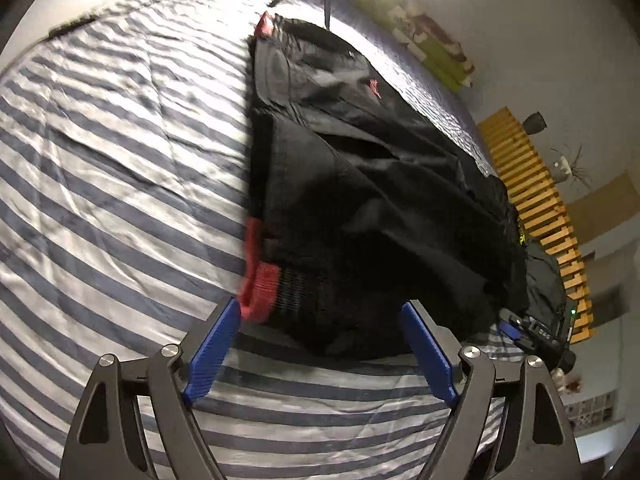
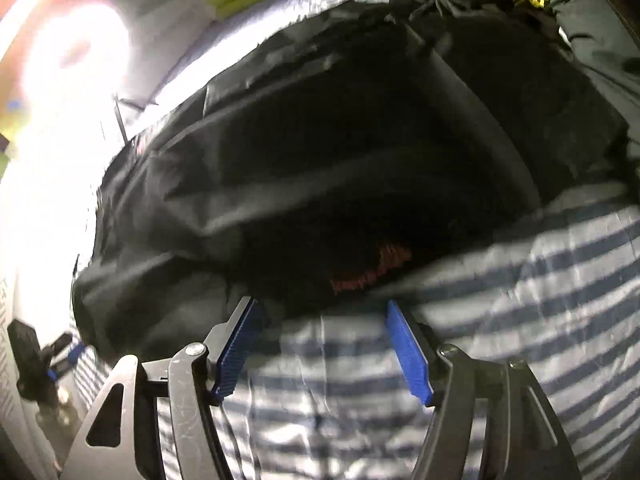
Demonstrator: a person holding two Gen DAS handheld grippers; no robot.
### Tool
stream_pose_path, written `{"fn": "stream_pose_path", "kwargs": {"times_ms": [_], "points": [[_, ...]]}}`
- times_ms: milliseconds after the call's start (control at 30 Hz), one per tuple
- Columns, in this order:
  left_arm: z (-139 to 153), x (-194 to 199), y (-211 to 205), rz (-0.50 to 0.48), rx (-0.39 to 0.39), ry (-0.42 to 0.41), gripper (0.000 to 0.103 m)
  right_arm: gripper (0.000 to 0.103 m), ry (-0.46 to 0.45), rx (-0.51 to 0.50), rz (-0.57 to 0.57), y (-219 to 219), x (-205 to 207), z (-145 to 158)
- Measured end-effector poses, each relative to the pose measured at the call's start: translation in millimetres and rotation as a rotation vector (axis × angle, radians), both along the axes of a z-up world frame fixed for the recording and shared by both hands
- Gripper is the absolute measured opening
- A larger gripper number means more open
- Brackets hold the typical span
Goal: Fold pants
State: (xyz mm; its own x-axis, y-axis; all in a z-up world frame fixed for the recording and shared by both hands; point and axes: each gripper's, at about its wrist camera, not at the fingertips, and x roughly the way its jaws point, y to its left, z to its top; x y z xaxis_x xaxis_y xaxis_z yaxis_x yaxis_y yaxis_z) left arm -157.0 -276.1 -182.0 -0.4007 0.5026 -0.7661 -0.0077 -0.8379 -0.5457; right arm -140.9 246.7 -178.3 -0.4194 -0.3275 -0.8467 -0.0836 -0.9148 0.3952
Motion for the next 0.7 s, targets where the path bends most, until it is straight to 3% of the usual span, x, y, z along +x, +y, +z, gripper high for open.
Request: {"fn": "stream_pose_path", "kwargs": {"times_ms": [167, 200, 233, 267, 300, 367, 500, 600, 700], "points": [[-14, -15, 28, 0.02, -0.141, -0.013, 0.088, 0.066, 0.046, 0.054, 0.016, -22, -19, 1], [-13, -18, 31, 0.028, -0.147, -0.007, 0.08, 0.064, 0.052, 0.06, 0.02, -25, -19, 1], [-13, -20, 32, 0.045, -0.165, -0.016, 0.049, 0.062, 0.059, 0.065, 0.019, -26, -18, 1], [-14, -22, 31, 0.06, -0.163, -0.027, 0.042, 0.05, 0.062, 0.069, 0.019, -26, -18, 1], [-14, -22, 27, 0.09, -0.148, -0.033, 0.04, 0.027, 0.061, 0.074, 0.018, -26, -18, 1], [-8, -22, 21, 0.13, -0.131, -0.029, 0.032, 0.011, 0.048, 0.04, 0.02, -21, -19, 2], [18, -18, 5, 0.131, -0.107, 0.013, 0.028, 0.007, 0.071, -0.022, 0.026, -14, -6, 17], [41, -17, -11, 0.14, -0.138, 0.032, 0.018, 0.007, 0.092, -0.026, 0.068, -25, 13, 33], [61, -10, -37, 0.154, -0.165, 0.043, 0.016, 0.006, 0.106, -0.06, 0.104, -38, 36, 46]]}}
